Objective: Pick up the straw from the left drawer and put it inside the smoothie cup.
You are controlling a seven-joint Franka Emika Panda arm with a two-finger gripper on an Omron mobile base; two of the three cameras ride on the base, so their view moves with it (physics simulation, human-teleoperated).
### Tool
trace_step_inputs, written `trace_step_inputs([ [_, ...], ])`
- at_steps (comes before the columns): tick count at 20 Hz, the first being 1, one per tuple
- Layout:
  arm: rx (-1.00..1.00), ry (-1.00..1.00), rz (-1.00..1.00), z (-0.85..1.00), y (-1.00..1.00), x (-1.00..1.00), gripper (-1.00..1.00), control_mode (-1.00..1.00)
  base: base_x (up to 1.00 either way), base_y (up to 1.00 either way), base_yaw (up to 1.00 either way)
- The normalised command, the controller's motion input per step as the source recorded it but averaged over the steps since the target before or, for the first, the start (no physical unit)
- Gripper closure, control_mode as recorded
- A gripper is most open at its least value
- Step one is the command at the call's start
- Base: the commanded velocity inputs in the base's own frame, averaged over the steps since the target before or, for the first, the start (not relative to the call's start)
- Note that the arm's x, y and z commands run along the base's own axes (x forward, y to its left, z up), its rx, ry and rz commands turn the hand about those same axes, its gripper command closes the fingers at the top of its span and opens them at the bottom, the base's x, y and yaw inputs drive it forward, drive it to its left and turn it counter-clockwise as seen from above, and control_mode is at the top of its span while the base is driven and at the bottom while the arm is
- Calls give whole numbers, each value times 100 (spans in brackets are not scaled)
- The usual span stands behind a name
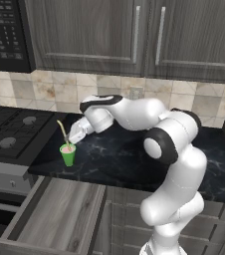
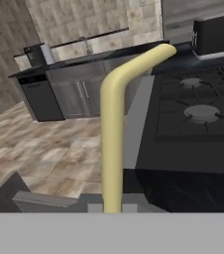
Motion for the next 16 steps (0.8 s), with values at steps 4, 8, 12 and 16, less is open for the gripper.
trace_step_inputs([
  [4, 0, 0, 0, 7, 13, 15, 100, -100, 0, 0, 0],
  [8, 0, 0, 0, 2, 16, 22, 100, -100, 0, 0, 0],
  [12, 0, -1, 0, -9, 1, 23, 100, -100, 0, 0, 0],
  [16, 0, -5, 0, -26, 0, 7, 100, -100, 0, 0, 0],
])
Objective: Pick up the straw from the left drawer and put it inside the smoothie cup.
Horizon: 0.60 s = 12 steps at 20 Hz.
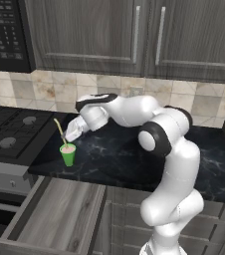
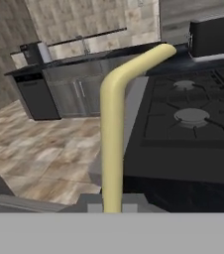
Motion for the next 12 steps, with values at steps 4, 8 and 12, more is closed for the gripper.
trace_step_inputs([
  [4, 2, -8, 0, -19, 0, 13, 100, -100, 0, 0, 0],
  [8, 3, -9, 0, -12, 0, 10, 100, -100, 0, 0, 0],
  [12, 4, -8, 0, -17, 0, 3, 100, -100, 0, 0, 0],
])
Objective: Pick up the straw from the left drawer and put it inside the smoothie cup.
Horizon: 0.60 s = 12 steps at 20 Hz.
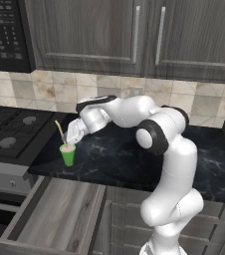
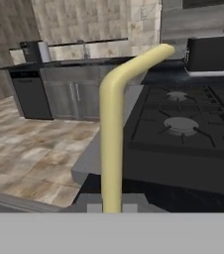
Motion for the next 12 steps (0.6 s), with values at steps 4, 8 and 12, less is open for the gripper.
trace_step_inputs([
  [4, 4, -5, 0, -14, 0, 13, 100, -100, 0, 0, 0],
  [8, 3, 0, 0, 0, 0, 0, 100, -100, 0, 0, 0],
  [12, 0, 3, 0, 0, 0, -9, 100, -100, 0, 0, 0],
])
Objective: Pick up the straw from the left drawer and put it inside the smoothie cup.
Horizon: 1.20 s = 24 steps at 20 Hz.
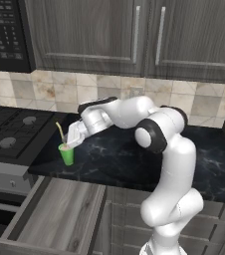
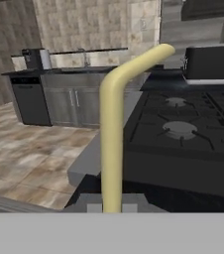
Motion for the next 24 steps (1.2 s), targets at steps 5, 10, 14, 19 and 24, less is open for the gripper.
trace_step_inputs([
  [5, 0, 0, 0, 0, -1, -20, 100, -100, 0, 0, 0],
  [10, 0, 0, 0, 0, 0, -7, 100, -100, 0, 0, 0],
  [14, 0, 0, 0, 0, 0, -14, 100, -100, 0, 0, 0],
  [19, 0, 0, 0, 0, 0, 0, 100, -100, 0, 0, 0],
  [24, 0, 0, 0, 0, 0, 0, -100, -100, 0, 0, 0],
])
